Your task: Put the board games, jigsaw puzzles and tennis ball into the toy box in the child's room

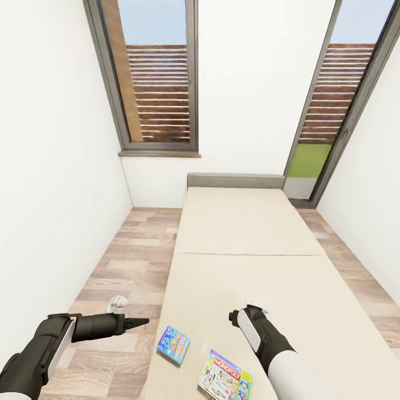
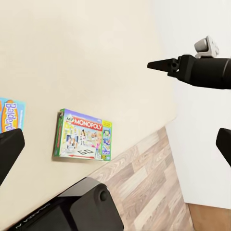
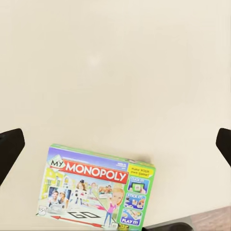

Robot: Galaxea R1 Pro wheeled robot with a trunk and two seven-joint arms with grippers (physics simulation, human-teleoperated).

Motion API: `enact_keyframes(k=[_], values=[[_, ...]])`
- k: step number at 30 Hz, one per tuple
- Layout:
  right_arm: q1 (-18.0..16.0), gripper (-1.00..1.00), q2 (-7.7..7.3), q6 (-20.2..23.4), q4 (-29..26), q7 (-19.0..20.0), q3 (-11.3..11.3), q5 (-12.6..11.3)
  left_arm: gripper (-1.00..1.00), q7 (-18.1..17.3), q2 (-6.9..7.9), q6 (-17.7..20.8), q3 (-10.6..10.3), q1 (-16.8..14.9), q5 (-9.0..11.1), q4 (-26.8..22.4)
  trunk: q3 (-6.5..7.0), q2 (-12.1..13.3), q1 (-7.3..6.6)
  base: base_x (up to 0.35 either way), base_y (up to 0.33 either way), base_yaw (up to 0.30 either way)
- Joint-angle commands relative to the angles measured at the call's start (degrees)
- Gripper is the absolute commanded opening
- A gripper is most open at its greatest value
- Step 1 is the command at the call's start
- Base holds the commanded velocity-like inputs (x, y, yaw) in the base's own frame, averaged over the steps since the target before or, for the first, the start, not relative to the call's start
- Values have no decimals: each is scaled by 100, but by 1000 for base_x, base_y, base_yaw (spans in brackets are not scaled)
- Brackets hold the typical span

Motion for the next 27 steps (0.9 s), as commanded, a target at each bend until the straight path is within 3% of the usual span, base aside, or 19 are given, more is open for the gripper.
enact_keyframes(k=[1,27], values=[[9,100,0,15,-12,-46,15,-40,100,-18,2,55,5,-4,3,-3,-13,-12,3,0,0,0],[31,100,0,19,-11,-69,33,-37,100,-18,-35,56,-4,-4,19,-3,-221,-12,3,0,0,0]])
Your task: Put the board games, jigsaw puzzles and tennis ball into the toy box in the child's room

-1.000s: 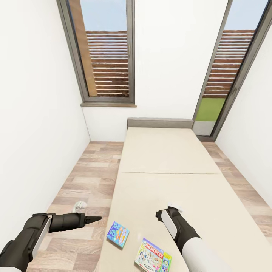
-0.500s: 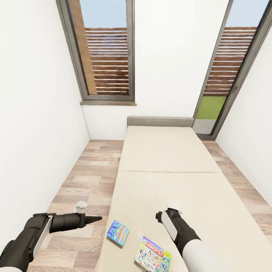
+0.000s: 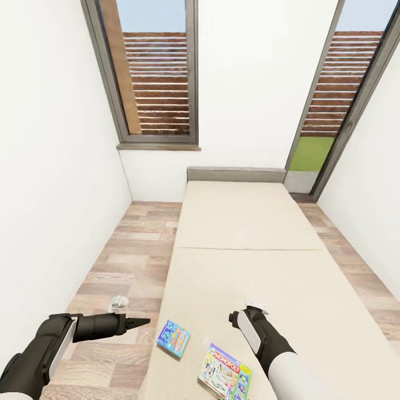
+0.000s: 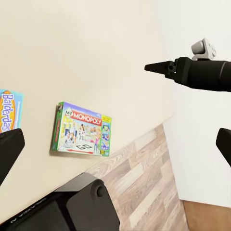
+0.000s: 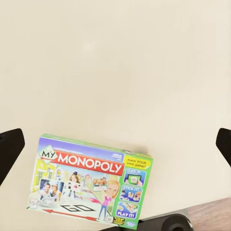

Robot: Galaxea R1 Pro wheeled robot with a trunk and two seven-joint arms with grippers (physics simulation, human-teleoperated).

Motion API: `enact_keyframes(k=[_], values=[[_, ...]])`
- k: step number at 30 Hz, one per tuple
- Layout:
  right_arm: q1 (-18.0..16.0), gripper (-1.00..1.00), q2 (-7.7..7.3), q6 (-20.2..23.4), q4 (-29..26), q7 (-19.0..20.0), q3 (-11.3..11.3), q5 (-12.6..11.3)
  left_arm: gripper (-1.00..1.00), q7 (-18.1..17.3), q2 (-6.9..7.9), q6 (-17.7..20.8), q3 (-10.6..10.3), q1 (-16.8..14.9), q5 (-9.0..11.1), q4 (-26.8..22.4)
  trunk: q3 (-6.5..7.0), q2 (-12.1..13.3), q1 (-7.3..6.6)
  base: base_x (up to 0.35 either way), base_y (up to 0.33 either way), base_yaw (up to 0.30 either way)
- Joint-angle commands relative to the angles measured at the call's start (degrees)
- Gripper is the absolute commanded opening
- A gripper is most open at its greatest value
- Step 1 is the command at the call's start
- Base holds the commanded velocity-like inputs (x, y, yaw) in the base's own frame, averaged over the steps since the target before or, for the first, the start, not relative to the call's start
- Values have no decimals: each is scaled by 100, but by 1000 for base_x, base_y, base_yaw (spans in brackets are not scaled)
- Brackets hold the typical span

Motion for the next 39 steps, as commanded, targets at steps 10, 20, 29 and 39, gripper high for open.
enact_keyframes(k=[10,20,29,39], values=[[-4,100,0,18,1,-41,10,-50,100,-17,-3,55,4,-4,6,-3,-106,-12,3,0,0,0],[-4,100,0,19,2,-42,7,-53,100,-17,-3,55,4,-4,6,-3,-201,-12,3,0,0,0],[-4,100,0,18,17,-52,7,-55,100,-17,-3,55,4,-4,6,-3,-286,-12,3,0,0,0],[-4,100,0,18,42,-48,7,-59,100,-17,0,55,4,-4,6,-3,-380,-12,3,0,0,0]])
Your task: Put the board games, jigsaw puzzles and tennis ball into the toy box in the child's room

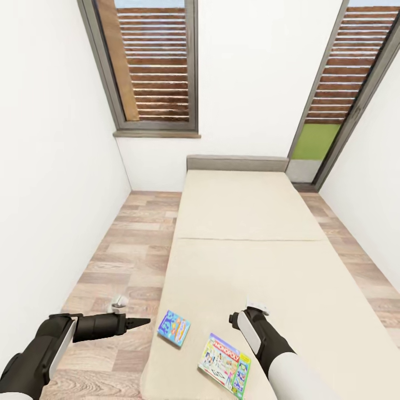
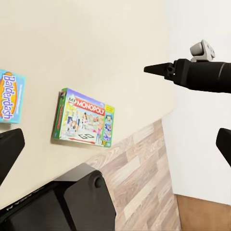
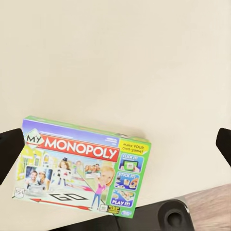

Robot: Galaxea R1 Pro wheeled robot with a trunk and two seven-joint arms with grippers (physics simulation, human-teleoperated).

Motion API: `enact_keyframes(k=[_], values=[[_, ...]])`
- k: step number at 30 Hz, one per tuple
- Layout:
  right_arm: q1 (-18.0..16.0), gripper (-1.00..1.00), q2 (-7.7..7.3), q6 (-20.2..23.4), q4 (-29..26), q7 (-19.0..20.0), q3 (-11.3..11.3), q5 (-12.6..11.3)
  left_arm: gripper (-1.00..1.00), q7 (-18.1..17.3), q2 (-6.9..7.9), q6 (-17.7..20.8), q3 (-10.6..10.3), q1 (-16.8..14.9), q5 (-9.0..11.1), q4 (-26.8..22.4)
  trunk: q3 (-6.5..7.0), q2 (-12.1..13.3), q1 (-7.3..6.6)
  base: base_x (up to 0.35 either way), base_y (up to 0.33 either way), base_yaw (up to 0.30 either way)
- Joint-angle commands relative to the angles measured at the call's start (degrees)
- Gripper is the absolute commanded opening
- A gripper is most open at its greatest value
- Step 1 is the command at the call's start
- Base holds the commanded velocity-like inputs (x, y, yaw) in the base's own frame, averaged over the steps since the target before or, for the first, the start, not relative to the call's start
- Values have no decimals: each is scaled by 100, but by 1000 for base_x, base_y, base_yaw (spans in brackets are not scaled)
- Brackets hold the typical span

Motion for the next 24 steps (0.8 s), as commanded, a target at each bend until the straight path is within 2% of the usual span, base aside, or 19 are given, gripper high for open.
enact_keyframes(k=[1,7,10,12,14,18,24], values=[[-3,100,0,20,-7,-50,16,-42,100,-20,6,56,4,-4,6,-3,-20,-11,3,0,0,0],[-3,100,0,23,-5,-48,16,-42,100,-35,42,62,16,-4,10,-21,-77,-11,3,0,0,0],[-3,100,0,27,-4,-47,16,-42,100,-203,94,129,21,-4,14,-124,-105,-11,3,0,0,0],[-3,100,0,28,-4,-43,16,-42,100,-525,145,211,18,-4,14,-212,-124,-11,3,0,0,0],[-3,100,0,28,-4,-41,16,-42,100,-1126,202,275,15,-4,-14,-285,-143,-11,3,0,0,0],[-3,100,0,29,-4,-43,16,-42,100,-1747,284,298,14,-4,-45,-323,-181,-11,3,0,0,0],[-3,100,0,29,-4,-38,16,-42,100,-1946,318,288,13,-4,-55,-334,-238,-11,3,0,0,0]])
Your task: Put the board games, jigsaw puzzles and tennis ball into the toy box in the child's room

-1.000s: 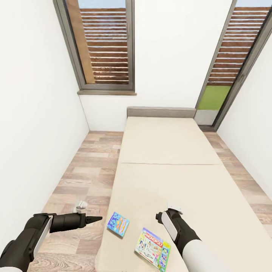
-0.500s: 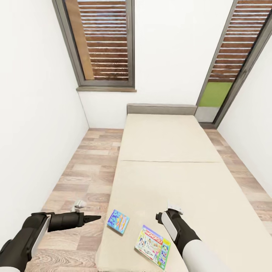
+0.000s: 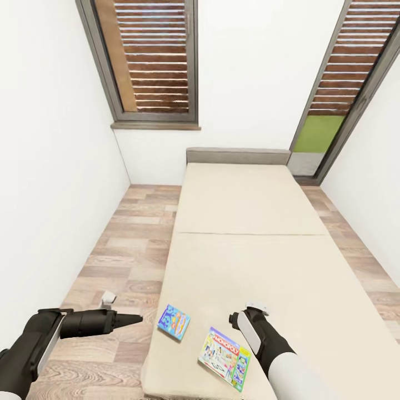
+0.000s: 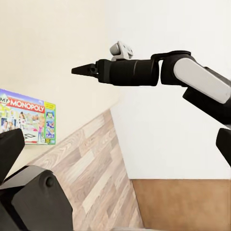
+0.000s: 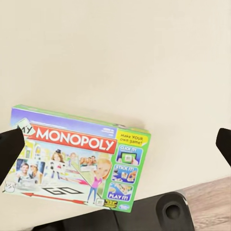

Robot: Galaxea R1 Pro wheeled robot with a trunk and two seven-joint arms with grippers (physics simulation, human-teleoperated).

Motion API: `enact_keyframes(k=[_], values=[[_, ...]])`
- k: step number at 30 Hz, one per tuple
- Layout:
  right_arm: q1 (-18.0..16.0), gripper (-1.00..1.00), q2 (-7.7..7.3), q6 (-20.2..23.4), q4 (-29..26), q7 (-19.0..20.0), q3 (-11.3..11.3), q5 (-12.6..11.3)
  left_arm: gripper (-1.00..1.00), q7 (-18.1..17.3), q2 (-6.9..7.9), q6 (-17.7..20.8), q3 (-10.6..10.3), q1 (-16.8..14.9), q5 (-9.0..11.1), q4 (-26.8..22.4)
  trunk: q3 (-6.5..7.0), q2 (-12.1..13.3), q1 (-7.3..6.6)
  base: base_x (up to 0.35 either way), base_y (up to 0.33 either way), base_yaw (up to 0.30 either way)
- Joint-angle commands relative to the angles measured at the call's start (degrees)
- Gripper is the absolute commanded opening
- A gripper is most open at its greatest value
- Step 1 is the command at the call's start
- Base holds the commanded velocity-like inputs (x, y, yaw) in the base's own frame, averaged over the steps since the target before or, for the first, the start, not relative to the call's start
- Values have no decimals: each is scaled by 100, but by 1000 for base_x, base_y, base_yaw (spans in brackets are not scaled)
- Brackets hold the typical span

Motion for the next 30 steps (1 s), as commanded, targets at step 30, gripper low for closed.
enact_keyframes(k=[30], values=[[-3,100,0,20,-9,-38,17,-41,100,-31,5,48,-3,-3,-12,-4,-294,-11,3,0,0,0]])
